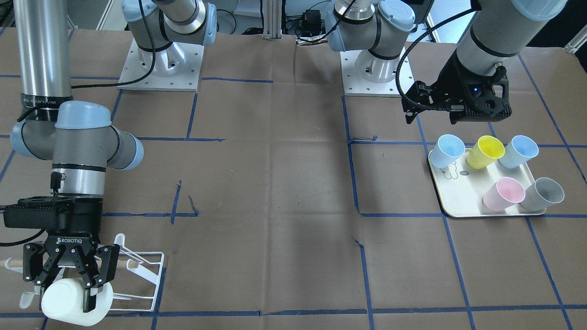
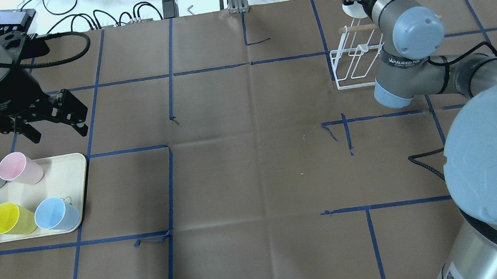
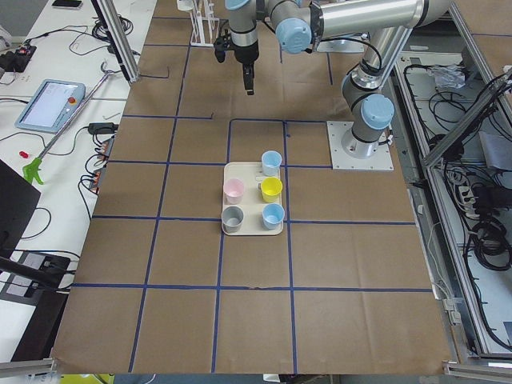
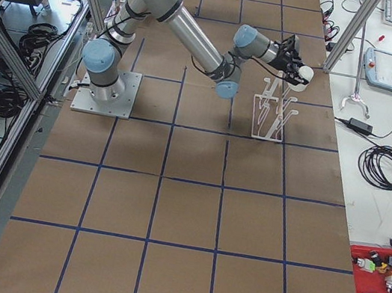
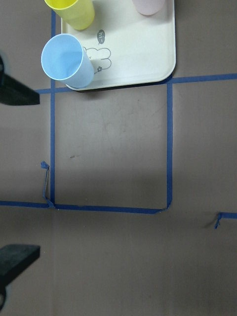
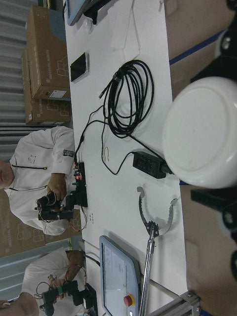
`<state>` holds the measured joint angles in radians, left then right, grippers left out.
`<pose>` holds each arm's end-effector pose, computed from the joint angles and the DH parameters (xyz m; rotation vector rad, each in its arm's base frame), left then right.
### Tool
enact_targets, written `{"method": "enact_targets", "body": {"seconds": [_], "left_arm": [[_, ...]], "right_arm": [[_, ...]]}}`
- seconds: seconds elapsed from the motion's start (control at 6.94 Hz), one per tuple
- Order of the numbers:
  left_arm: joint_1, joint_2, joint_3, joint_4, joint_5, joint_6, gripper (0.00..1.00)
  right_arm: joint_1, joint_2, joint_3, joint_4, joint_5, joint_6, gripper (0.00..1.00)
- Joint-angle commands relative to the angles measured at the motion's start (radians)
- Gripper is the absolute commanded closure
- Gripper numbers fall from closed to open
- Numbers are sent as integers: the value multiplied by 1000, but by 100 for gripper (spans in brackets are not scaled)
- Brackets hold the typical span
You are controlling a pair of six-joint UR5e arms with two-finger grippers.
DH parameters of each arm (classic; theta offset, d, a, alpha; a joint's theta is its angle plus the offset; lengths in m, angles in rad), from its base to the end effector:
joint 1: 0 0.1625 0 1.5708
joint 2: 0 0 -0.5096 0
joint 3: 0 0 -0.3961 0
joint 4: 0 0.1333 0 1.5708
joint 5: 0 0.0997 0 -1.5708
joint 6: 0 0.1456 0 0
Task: Transfer IKEA cup to right arm and place on rack
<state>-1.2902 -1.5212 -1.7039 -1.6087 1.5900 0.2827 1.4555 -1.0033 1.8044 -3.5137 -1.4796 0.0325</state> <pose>-0.0006 -0.4693 0.4819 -0.0051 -3.1205 -0.1905 0.0624 -0.7350 0.3381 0.1166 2.6126 -1.6824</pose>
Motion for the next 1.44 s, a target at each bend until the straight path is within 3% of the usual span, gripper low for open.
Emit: {"method": "enact_targets", "body": {"seconds": [0.0, 0.14, 0.58, 0.86, 1.3], "left_arm": [[165, 32, -93, 56, 28, 166, 1], [220, 48, -155, 109, 41, 211, 1], [255, 150, -377, 281, 35, 274, 1], [261, 127, -416, 305, 33, 276, 3], [262, 41, -558, 580, 38, 283, 3]], "right_arm": [[2, 5, 36, -2, 2, 1, 75], [2, 5, 32, 8, 2, 4, 2], [2, 3, 26, 6, -1, 4, 0], [2, -3, 21, 9, 2, 6, 0], [5, -127, 29, 79, 5, 20, 0]]}}
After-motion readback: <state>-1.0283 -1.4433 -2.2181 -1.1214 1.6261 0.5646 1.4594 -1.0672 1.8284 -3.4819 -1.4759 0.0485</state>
